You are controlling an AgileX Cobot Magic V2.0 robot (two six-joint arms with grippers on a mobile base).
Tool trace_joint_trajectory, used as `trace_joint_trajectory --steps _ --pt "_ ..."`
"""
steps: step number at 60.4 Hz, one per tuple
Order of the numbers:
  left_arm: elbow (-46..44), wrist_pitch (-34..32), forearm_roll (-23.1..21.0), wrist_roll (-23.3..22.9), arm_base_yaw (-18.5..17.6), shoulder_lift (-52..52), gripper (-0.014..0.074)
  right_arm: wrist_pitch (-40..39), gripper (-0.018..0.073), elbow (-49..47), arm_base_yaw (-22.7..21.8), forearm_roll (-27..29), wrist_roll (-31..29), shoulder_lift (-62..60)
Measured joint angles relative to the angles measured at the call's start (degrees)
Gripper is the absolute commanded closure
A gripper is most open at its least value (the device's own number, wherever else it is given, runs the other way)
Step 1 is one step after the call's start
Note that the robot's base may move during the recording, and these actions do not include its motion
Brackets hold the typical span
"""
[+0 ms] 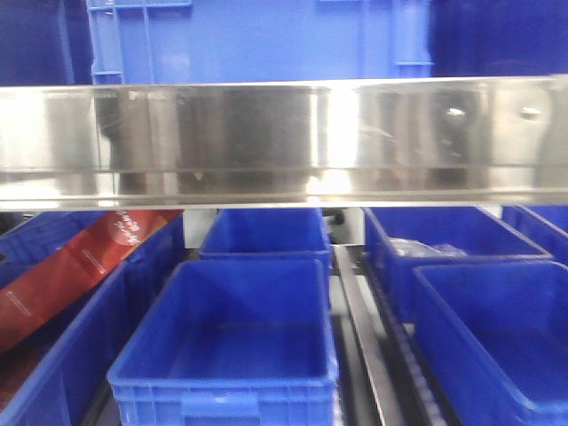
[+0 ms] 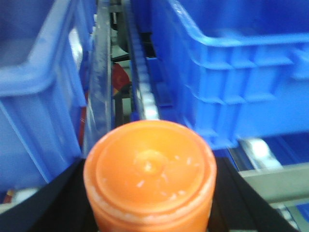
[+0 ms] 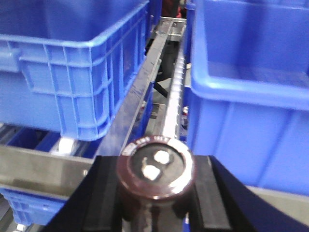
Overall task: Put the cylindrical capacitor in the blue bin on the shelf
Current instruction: 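Drive along the shelf and bring both grippers over the blue bins, then lower the left gripper into a blue bin and release the orange cylinder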
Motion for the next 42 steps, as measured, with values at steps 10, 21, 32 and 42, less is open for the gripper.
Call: trace_joint_trajectory --steps 10,21,32,42 --pt "0.0 0.0 0.0 0.0 0.0 0.0 0.0707 0.0 0.0658 0.0 0.0 0.0 0.0 0.0" --pt "0.0 0.0 0.0 0.0 0.0 0.0 0.0707 0.0 0.0658 0.0 0.0 0.0 0.0 0.0" --pt "0.0 0.0 0.0 0.0 0.0 0.0 0.0707 0.0 0.0658 0.0 0.0 0.0 0.0 0.0" --pt "0.0 0.0 0.0 0.0 0.0 0.0 0.0707 0.0 0.0658 0.0 0.0 0.0 0.0 0.0"
